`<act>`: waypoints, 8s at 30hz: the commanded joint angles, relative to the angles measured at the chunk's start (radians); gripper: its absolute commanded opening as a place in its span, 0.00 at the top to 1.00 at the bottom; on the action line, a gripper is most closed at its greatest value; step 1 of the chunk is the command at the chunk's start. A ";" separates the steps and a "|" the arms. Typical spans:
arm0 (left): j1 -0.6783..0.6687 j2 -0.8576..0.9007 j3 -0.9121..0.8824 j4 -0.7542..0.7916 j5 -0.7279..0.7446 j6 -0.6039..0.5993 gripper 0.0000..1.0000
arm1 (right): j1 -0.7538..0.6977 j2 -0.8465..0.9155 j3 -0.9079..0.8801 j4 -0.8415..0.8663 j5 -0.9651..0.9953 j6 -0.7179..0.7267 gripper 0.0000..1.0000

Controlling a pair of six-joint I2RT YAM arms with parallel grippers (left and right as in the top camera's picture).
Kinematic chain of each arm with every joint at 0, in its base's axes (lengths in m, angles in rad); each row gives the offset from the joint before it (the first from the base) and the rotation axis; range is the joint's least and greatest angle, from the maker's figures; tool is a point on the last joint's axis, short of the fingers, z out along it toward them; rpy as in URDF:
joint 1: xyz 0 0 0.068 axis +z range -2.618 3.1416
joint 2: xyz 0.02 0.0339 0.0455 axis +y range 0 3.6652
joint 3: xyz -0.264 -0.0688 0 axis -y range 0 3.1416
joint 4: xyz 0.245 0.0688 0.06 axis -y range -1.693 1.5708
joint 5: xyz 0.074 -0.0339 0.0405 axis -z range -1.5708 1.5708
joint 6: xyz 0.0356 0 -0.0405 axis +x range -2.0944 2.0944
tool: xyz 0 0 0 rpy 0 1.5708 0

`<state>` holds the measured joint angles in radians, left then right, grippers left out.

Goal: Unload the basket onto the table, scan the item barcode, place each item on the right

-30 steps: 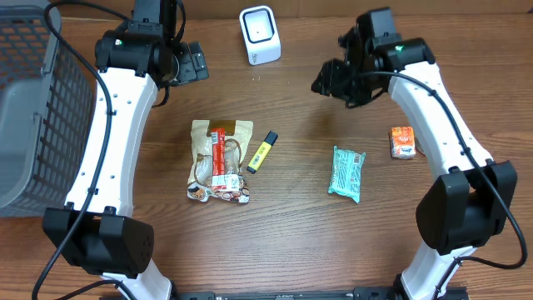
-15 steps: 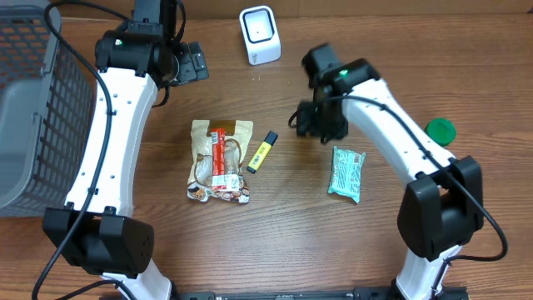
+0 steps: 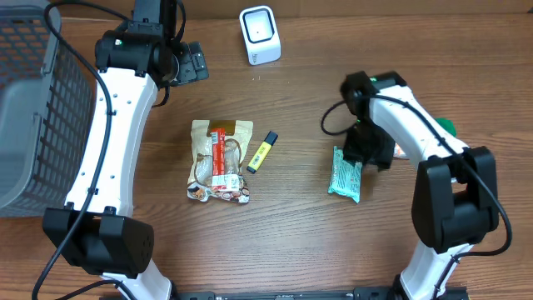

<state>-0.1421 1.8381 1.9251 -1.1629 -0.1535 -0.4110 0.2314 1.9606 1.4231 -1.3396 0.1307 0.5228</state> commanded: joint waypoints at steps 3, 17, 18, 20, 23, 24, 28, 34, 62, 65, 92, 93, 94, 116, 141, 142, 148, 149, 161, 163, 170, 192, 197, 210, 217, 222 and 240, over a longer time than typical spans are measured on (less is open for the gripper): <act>-0.002 -0.026 0.021 0.000 -0.006 0.015 0.00 | -0.017 0.002 -0.115 0.114 -0.235 -0.034 0.44; -0.002 -0.026 0.021 0.000 -0.006 0.015 0.00 | 0.050 0.002 -0.133 0.332 -0.701 -0.037 0.38; -0.002 -0.026 0.020 0.000 -0.006 0.015 0.00 | 0.046 0.002 -0.128 0.327 -0.692 -0.037 0.38; -0.002 -0.026 0.020 0.000 -0.006 0.015 0.00 | 0.026 0.002 -0.099 0.298 -0.691 -0.062 0.38; -0.002 -0.026 0.020 0.000 -0.006 0.015 0.00 | 0.003 -0.004 -0.037 0.219 -0.694 -0.083 0.40; -0.002 -0.026 0.020 0.000 -0.006 0.015 0.00 | 0.002 -0.010 -0.018 0.193 -0.693 -0.089 0.43; -0.002 -0.026 0.021 0.000 -0.006 0.015 0.01 | 0.032 -0.041 0.000 0.174 -0.694 -0.128 0.88; -0.002 -0.026 0.021 0.000 -0.006 0.015 0.00 | 0.169 -0.037 -0.005 0.269 -0.685 -0.113 0.96; -0.002 -0.026 0.020 0.000 -0.006 0.015 0.00 | 0.418 -0.029 -0.134 0.158 0.107 0.160 0.96; -0.002 -0.026 0.020 0.000 -0.006 0.015 0.00 | 0.371 -0.029 -0.131 0.039 0.219 0.158 0.96; -0.002 -0.026 0.020 0.000 -0.006 0.015 0.00 | 0.187 -0.049 -0.151 0.037 -0.276 0.052 0.96; -0.002 -0.026 0.020 0.000 -0.006 0.015 0.00 | 0.190 -0.049 -0.157 0.053 -0.280 0.052 0.96; -0.002 -0.026 0.021 0.000 -0.006 0.015 0.00 | 0.193 -0.049 -0.162 0.074 -0.282 0.053 0.96; -0.002 -0.026 0.021 0.000 -0.006 0.015 0.00 | 0.179 -0.050 -0.066 0.397 -0.024 0.052 0.80; -0.002 -0.026 0.020 0.000 -0.006 0.015 0.00 | 0.084 -0.036 -0.132 0.437 -0.425 -0.082 0.66; -0.002 -0.026 0.020 0.000 -0.006 0.015 0.00 | 0.084 -0.036 -0.148 0.448 -0.425 -0.082 0.67; -0.002 -0.026 0.021 0.000 -0.006 0.015 0.00 | 0.084 -0.036 -0.249 0.575 -0.431 -0.070 0.68; -0.002 -0.026 0.021 0.000 -0.006 0.015 0.00 | 0.084 -0.036 -0.262 0.599 -0.445 -0.071 0.69; -0.002 -0.026 0.021 0.000 -0.006 0.015 0.00 | 0.058 -0.058 -0.282 0.669 -0.529 -0.042 0.96; -0.002 -0.026 0.021 0.000 -0.006 0.015 0.00 | 0.034 -0.089 -0.267 0.670 -0.529 -0.046 0.96; -0.002 -0.026 0.021 0.000 -0.006 0.015 0.00 | -0.027 -0.233 -0.261 0.676 -0.529 -0.045 0.96; -0.002 -0.026 0.021 0.000 -0.006 0.015 0.00 | -0.029 -0.286 -0.014 0.652 -0.588 -0.045 0.96; -0.002 -0.026 0.021 0.000 -0.006 0.015 0.00 | -0.028 -0.230 0.270 0.522 -0.537 -0.072 0.96; -0.002 -0.026 0.020 0.000 -0.006 0.015 0.00 | 0.126 -0.095 0.400 0.943 -0.063 -0.285 0.96; -0.002 -0.026 0.021 0.000 -0.006 0.015 0.00 | 0.215 0.063 0.397 1.203 0.203 -0.527 0.96; -0.002 -0.026 0.020 0.000 -0.006 0.015 0.00 | 0.236 0.190 0.397 1.398 0.332 -0.706 0.96; -0.002 -0.026 0.021 0.000 -0.006 0.015 0.00 | 0.240 0.392 0.397 1.685 0.375 -0.816 0.96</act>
<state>-0.1421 1.8381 1.9251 -1.1633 -0.1535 -0.4110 0.4694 2.3352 1.8095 0.3229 0.4870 -0.2882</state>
